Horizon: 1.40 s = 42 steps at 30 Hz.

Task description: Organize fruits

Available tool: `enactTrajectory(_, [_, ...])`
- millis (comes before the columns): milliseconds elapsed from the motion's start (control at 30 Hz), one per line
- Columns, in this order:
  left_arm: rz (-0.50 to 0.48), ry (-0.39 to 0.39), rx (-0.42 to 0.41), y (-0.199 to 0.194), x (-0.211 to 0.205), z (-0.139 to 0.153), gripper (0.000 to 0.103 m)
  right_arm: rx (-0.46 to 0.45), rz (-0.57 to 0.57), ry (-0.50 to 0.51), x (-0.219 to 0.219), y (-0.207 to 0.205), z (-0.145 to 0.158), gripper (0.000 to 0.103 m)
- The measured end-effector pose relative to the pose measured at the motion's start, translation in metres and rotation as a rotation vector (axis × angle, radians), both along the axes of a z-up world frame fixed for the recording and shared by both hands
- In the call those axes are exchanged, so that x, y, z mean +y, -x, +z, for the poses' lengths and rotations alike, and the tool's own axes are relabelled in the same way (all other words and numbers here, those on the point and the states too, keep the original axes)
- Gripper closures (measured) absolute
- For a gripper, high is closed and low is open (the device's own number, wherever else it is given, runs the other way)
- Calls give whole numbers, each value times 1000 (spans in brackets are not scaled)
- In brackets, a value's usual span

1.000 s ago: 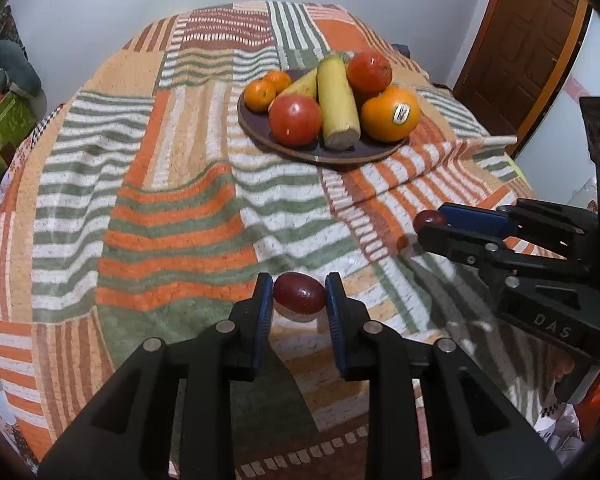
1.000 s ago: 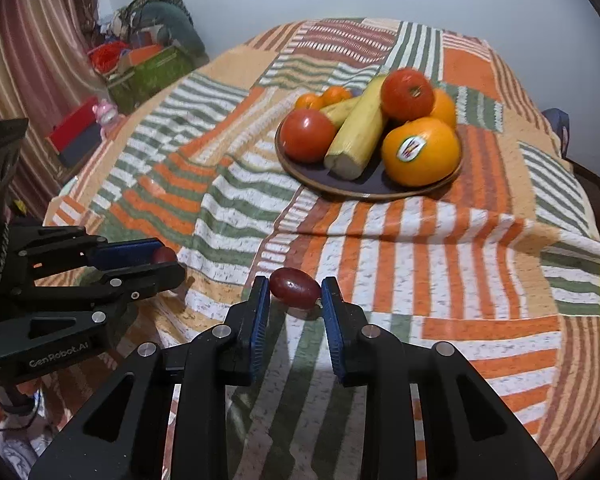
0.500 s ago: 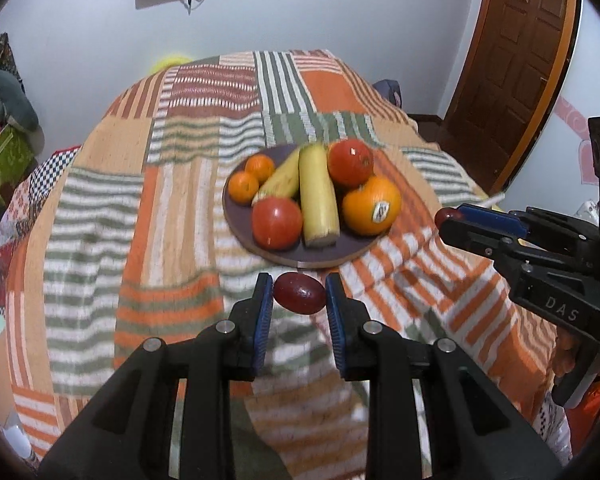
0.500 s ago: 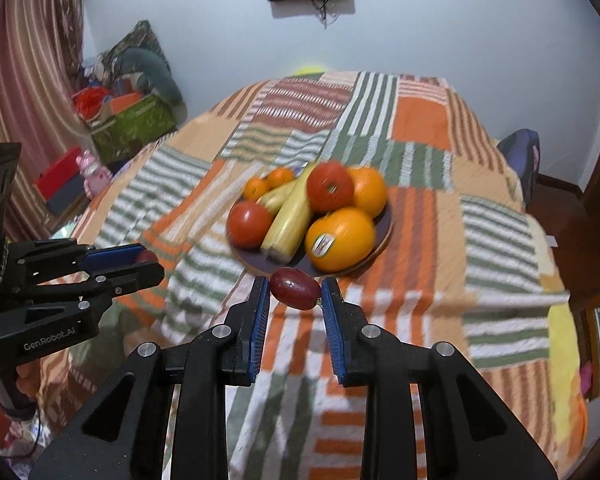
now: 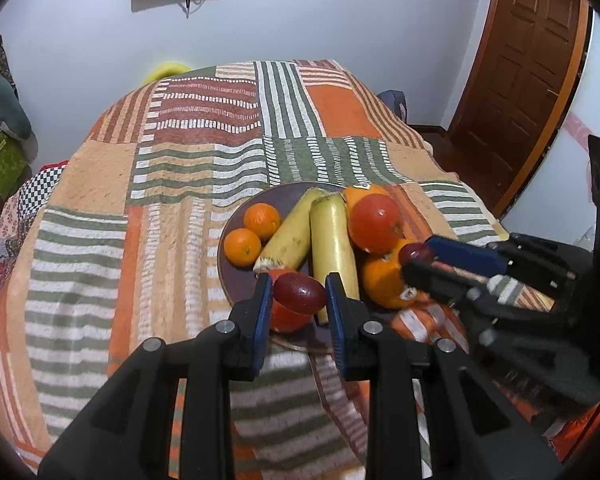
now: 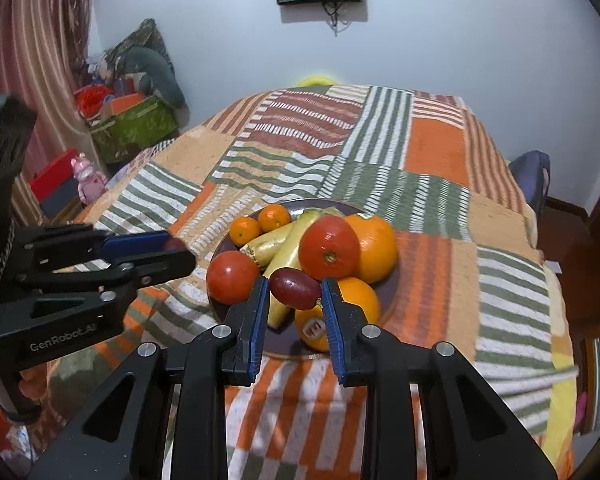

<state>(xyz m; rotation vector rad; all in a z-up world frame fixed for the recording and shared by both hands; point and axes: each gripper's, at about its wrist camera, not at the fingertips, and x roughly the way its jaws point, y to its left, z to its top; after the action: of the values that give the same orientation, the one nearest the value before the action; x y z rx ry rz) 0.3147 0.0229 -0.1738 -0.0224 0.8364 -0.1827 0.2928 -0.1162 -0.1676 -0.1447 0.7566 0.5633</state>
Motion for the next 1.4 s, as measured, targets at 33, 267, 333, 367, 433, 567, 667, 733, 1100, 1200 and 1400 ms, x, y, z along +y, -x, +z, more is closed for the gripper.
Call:
enactTrajectory(33, [0, 2, 2, -4, 0, -1, 77, -1, 4, 10, 2, -3, -2, 78])
enactTrajectory(267, [-9, 21, 30, -29, 0, -17, 77, 16, 27, 32, 6, -17, -16, 78])
enactTrajectory(333, [-9, 27, 40, -34, 0, -23, 77, 7, 28, 24, 6, -18, -16, 78])
enactTrajectory(367, [-7, 29, 46, -36, -1, -25, 77, 0, 28, 22, 6, -17, -16, 78])
enactTrajectory(433, [-6, 34, 63, -38, -2, -30, 76, -8, 28, 22, 6, -17, -17, 78])
enactTrajectory(567, [-6, 45, 67, -39, -2, -31, 68, 12, 28, 1, 4, -19, -16, 75])
enactTrajectory(667, [1, 41, 67, -36, 0, -29, 68, 39, 21, -23, 1, -22, -16, 70])
enactTrajectory(733, [8, 39, 65, -34, 2, -27, 68, 41, 13, -19, 1, -22, -15, 70])
enactTrajectory(1100, [69, 34, -96, 19, 10, 40, 67, -36, -36, -54, -23, 7, 32, 69])
enactTrajectory(1200, [80, 19, -173, 44, 8, 68, 67, -83, -60, -88, -35, 23, 58, 69])
enactTrajectory(1400, [93, 16, -339, 107, -2, 127, 67, -199, -94, -147, -57, 66, 111, 69])
